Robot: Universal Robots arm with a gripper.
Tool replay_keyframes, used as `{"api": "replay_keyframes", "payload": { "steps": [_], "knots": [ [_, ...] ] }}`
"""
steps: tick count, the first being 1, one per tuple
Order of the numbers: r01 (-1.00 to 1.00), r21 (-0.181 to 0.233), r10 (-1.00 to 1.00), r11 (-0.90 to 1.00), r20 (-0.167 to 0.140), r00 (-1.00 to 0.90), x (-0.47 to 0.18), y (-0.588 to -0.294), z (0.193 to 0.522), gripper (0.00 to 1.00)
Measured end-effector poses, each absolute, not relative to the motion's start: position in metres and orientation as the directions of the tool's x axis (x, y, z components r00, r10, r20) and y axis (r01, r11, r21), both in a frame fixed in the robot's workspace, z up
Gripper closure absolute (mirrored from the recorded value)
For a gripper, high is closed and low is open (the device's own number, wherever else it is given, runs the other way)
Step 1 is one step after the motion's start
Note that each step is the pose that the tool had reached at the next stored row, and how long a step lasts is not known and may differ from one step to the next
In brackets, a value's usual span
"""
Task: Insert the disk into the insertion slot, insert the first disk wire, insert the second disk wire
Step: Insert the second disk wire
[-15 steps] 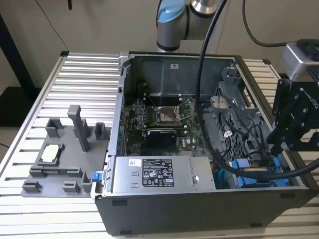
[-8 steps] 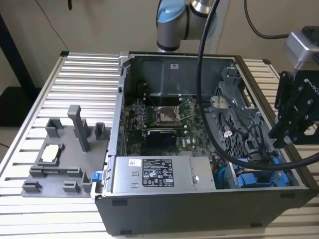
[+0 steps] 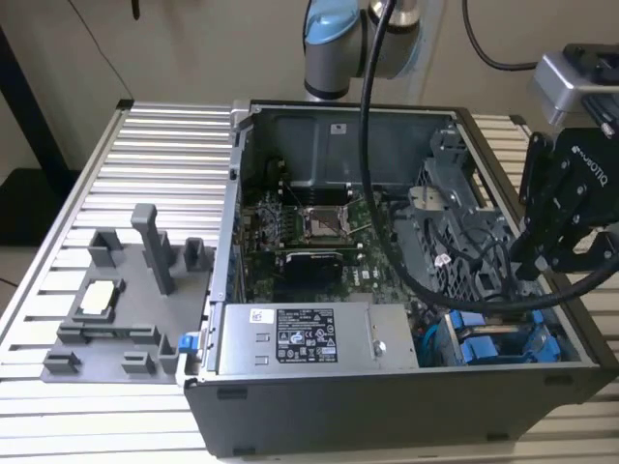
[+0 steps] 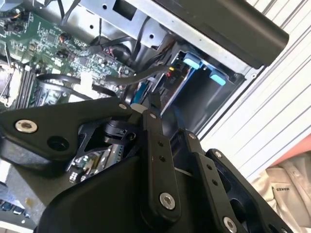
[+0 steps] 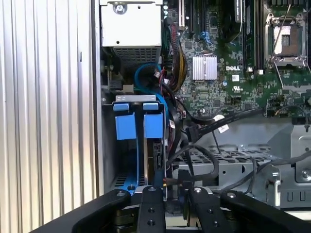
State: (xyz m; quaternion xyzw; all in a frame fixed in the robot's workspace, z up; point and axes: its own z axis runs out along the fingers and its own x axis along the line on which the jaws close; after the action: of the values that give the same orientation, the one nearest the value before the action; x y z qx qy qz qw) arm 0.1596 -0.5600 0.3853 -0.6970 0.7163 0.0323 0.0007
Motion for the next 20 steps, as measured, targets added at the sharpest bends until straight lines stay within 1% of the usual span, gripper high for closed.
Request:
{"api": "replay_keyframes", "payload": {
  "steps": [10, 15, 17, 20],
  "knots": [
    [-0.999, 0.045, -0.999, 0.02, -0.046, -0.022, 0.139, -0.545, 0.385, 0.73],
    [-0.999, 0.044, -0.999, -0.013, -0.05, 0.011, 0.136, -0.543, 0.384, 0.73],
    [-0.999, 0.036, -0.998, -0.015, -0.058, 0.013, 0.131, -0.543, 0.384, 0.73],
    [-1.0, 0.007, -0.997, -0.015, -0.07, 0.015, 0.119, -0.543, 0.383, 0.73]
  ]
}}
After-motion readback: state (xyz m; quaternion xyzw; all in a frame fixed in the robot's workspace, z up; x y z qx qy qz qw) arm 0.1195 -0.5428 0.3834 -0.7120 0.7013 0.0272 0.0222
